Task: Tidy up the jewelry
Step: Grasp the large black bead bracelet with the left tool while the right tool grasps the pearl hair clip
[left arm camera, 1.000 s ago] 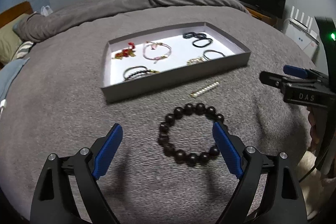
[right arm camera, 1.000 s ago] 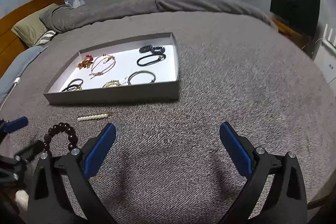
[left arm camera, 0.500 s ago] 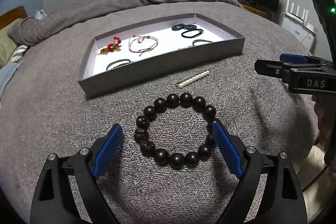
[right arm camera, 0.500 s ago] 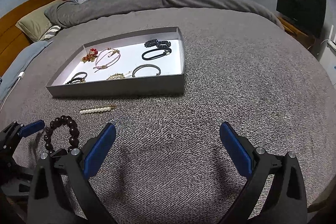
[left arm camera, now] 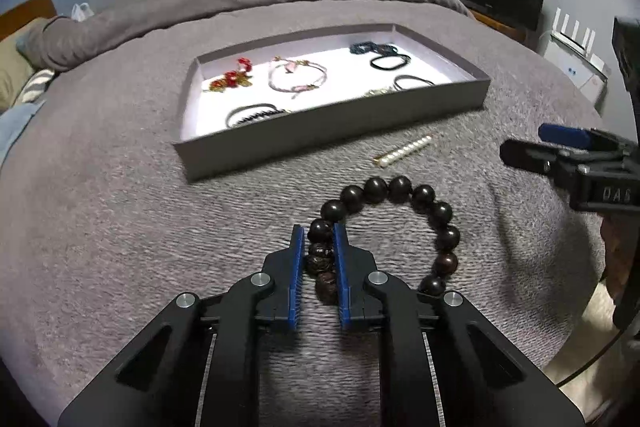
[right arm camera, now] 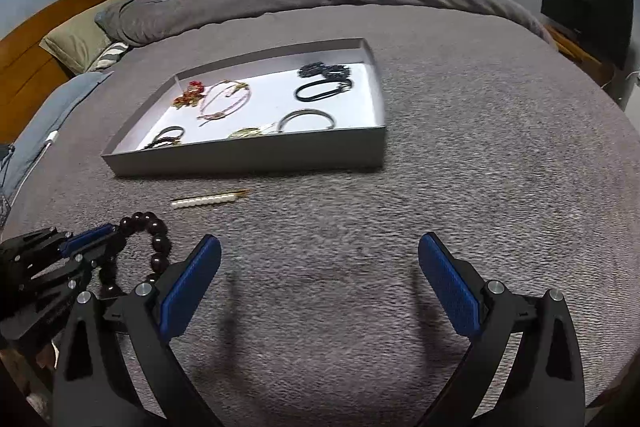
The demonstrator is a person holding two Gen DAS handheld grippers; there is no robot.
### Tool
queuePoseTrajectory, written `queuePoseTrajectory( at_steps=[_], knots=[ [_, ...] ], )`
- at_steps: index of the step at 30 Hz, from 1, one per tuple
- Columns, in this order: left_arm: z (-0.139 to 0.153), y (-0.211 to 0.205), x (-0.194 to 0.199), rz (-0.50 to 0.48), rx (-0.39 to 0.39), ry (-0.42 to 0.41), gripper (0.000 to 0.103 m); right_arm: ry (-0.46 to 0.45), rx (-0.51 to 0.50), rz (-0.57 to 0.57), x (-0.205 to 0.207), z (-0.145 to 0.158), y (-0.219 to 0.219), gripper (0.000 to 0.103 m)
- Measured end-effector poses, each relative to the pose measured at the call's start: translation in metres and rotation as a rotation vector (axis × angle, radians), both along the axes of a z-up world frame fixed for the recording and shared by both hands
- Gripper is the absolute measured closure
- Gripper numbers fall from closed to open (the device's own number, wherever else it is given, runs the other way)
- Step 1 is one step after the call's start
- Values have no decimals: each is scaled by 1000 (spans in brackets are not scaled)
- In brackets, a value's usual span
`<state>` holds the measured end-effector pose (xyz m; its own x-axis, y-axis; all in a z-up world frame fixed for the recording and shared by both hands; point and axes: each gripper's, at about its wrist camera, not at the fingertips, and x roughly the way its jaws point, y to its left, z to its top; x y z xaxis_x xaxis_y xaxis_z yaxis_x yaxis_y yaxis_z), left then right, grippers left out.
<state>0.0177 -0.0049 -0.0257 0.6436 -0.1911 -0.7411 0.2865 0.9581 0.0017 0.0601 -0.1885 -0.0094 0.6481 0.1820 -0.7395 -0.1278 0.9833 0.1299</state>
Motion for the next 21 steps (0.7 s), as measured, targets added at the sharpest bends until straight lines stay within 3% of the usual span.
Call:
queuePoseTrajectory(
  at_steps=[8, 15, 21],
  knots=[
    [11, 39, 5, 78, -6, -37, 87, 8, -7, 53, 6, -6, 38, 6],
    [6, 73, 16, 149, -39, -7, 87, 18, 21, 71, 20, -11, 65, 7],
    [0, 76, 19, 141, -47, 4, 87, 22, 8, 55, 31, -16, 77, 19]
  ],
)
